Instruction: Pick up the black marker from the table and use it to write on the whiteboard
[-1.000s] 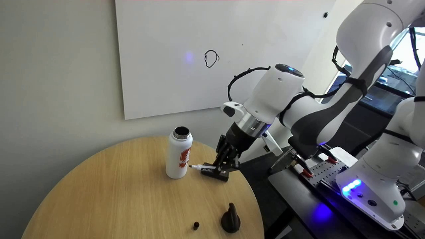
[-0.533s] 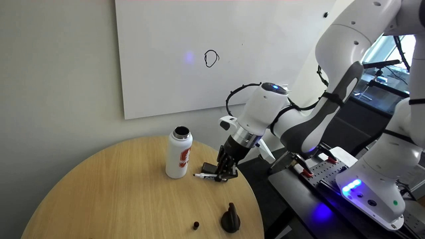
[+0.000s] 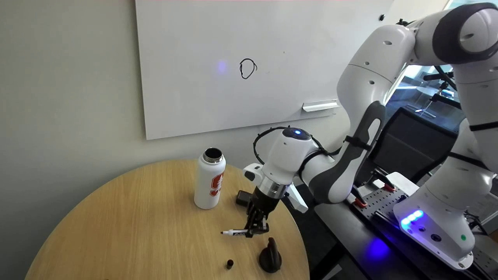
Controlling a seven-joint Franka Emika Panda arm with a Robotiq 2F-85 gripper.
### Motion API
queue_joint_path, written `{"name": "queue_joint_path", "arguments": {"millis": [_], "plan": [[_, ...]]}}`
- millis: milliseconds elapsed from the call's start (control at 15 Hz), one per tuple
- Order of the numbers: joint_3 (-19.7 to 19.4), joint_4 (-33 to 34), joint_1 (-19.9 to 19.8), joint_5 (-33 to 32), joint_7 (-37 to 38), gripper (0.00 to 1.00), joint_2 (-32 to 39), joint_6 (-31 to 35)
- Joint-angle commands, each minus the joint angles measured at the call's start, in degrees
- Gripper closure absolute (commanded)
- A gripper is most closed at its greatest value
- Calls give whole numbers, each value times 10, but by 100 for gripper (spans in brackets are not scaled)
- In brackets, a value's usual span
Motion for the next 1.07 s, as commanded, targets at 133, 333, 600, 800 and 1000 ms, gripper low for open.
{"name": "queue_joint_path", "arguments": {"millis": [133, 333, 600, 800, 1000], "plan": [[-1, 45, 25, 56, -61, 95, 39, -28], [-7, 59, 38, 71, -61, 95, 44, -58], [-7, 71, 44, 77, -60, 53, 40, -96], [-11, 66, 49, 78, -54, 31, 26, -106], [-30, 38, 66, 82, -25, 10, -12, -101]]}}
